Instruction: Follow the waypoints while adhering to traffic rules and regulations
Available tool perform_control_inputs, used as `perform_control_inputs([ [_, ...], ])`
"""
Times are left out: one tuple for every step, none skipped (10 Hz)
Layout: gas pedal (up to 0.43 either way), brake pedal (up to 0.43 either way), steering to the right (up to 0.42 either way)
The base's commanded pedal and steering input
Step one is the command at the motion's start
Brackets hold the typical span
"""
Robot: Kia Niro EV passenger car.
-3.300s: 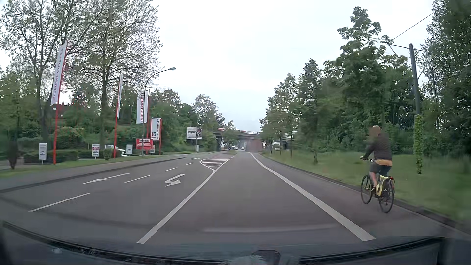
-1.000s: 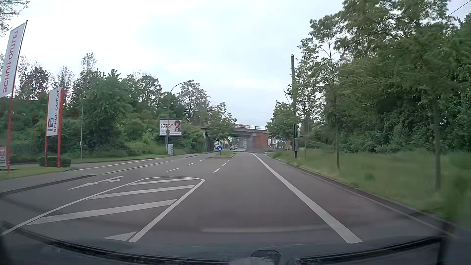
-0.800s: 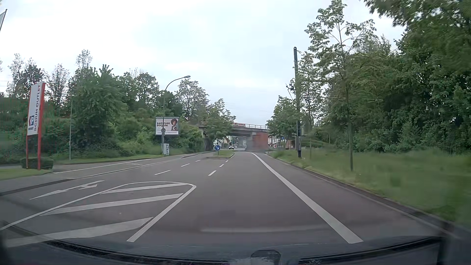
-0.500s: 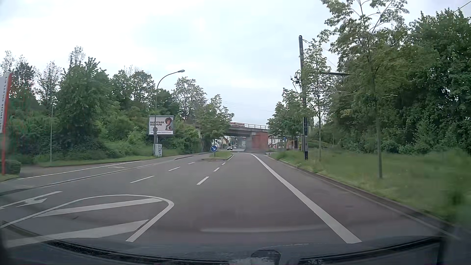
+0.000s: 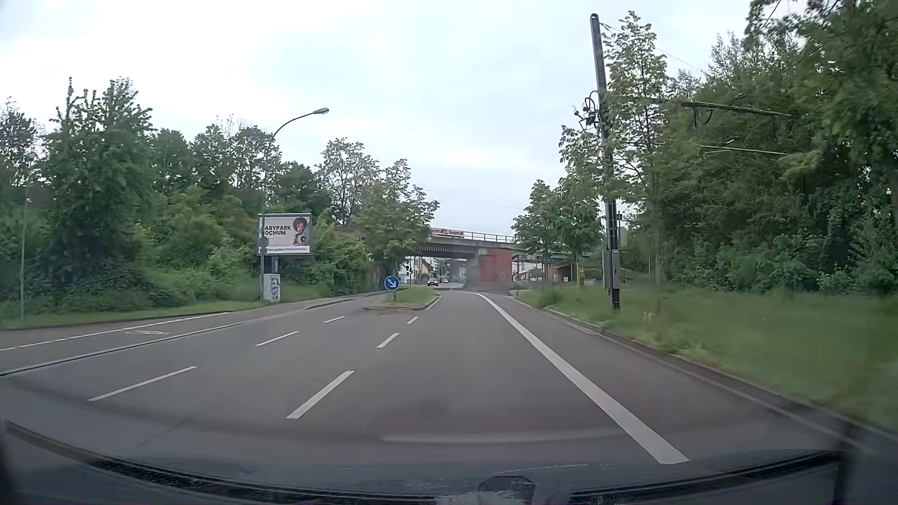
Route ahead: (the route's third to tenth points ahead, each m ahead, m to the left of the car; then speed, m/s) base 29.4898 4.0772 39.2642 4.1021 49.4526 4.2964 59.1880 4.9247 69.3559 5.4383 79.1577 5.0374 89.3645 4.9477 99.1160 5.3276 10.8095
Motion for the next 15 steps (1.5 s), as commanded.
perform_control_inputs([
  [0.11,0.0,0.0],
  [0.11,0.0,-0.001],
  [0.11,0.0,-0.001],
  [0.11,0.0,-0.001],
  [0.11,0.0,-0.001],
  [0.11,0.0,-0.001],
  [0.11,0.0,-0.001],
  [0.11,0.0,-0.001],
  [0.098,0.0,-0.001],
  [0.098,0.0,-0.001],
  [0.087,0.0,0.0],
  [0.079,0.0,0.0],
  [0.067,0.0,-0.001],
  [0.059,0.0,-0.001],
  [0.047,0.0,-0.002],
])
